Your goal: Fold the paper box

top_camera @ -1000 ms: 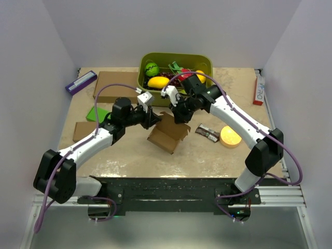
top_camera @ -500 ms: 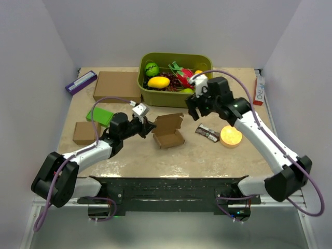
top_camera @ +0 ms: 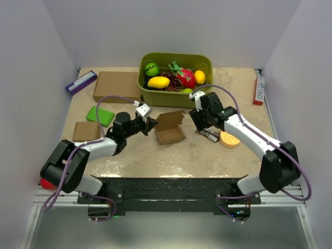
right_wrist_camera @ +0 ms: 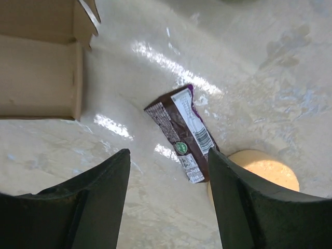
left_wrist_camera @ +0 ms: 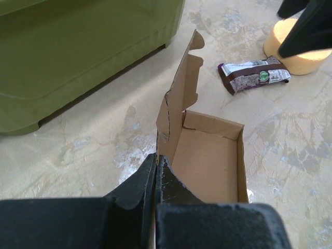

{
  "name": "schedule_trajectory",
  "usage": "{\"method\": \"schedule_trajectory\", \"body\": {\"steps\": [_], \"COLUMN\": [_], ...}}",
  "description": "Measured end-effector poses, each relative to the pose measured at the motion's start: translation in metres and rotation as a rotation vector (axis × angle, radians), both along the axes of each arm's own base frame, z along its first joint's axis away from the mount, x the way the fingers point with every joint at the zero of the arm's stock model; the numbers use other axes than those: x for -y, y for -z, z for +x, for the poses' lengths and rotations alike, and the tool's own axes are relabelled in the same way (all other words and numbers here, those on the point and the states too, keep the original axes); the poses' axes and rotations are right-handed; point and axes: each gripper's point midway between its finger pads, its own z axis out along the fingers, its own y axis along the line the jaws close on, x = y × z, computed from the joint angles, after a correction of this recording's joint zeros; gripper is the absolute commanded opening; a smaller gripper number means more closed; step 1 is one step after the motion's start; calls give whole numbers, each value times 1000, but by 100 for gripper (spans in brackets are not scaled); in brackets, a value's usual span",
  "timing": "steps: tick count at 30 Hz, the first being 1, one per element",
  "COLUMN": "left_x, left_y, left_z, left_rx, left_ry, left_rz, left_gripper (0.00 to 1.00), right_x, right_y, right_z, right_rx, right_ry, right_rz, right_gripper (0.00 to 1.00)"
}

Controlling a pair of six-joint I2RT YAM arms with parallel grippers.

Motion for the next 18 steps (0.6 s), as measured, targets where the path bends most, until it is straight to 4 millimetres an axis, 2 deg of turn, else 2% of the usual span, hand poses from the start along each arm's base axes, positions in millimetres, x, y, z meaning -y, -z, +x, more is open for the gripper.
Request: {"method": "schedule_trajectory", "body": {"steps": [3, 8, 14, 18], "left_x": [4, 5, 2, -2], "left_y": [1, 2, 1, 3], "left_z": [0, 2, 5, 7], "left_rx": [3, 14, 17, 15], "left_ry": [23, 30, 9, -13], "left_rz": [1, 5, 6, 2], "left_gripper": [0, 9, 29, 41], "right_x": [5, 14, 25, 32], "right_y": [28, 63, 84, 95], "right_z": [1, 3, 8, 11], "right_rx": [-71, -143, -163, -167], "right_ry": [-2, 0, 19, 39], "right_rz": [-68, -167, -251, -300], "right_gripper": [60, 61, 60, 56]}}
